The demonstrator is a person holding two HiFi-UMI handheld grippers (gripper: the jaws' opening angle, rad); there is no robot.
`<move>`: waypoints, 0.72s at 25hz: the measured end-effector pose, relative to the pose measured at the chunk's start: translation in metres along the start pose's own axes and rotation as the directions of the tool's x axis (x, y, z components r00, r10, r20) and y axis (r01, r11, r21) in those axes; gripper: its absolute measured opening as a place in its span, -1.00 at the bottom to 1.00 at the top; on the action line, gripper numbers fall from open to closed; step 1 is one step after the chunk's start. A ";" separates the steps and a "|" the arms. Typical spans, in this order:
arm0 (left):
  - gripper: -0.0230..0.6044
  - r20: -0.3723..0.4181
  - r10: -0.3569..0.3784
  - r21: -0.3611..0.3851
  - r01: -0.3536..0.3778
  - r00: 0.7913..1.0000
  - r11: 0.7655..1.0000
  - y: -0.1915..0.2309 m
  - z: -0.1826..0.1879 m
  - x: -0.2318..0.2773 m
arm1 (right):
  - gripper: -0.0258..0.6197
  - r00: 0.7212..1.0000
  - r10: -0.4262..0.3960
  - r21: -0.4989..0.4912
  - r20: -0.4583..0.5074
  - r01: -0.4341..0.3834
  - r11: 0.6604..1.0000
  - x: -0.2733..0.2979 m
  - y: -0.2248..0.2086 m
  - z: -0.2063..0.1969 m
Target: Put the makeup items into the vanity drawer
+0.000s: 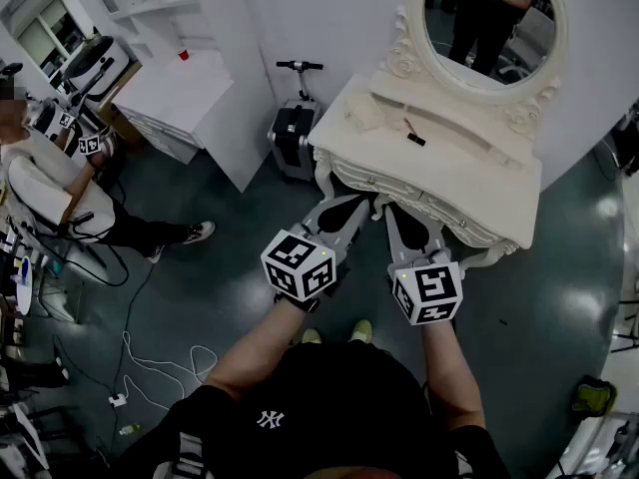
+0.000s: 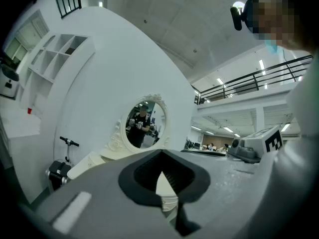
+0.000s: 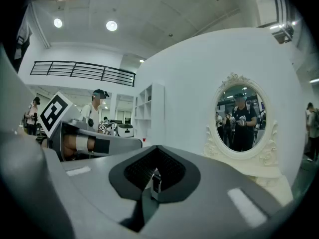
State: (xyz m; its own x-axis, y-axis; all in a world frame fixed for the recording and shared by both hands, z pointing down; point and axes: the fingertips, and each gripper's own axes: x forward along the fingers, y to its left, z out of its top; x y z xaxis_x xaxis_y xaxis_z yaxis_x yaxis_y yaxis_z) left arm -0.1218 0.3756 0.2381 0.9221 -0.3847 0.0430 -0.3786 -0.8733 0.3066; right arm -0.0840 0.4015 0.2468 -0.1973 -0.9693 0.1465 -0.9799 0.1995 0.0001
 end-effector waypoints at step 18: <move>-0.93 -0.006 0.066 0.006 -0.066 0.998 0.998 -0.003 -0.008 0.046 | -0.85 0.997 0.061 0.079 0.042 -0.065 0.995 -0.010 -0.059 -0.004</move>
State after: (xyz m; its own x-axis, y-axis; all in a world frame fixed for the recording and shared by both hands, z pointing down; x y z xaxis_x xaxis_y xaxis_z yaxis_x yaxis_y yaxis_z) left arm -0.0780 0.3628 0.2466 0.8956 -0.4396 0.0684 -0.4389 -0.8478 0.2978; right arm -0.0245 0.4003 0.2496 -0.2582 -0.9604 0.1045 -0.9644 0.2498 -0.0872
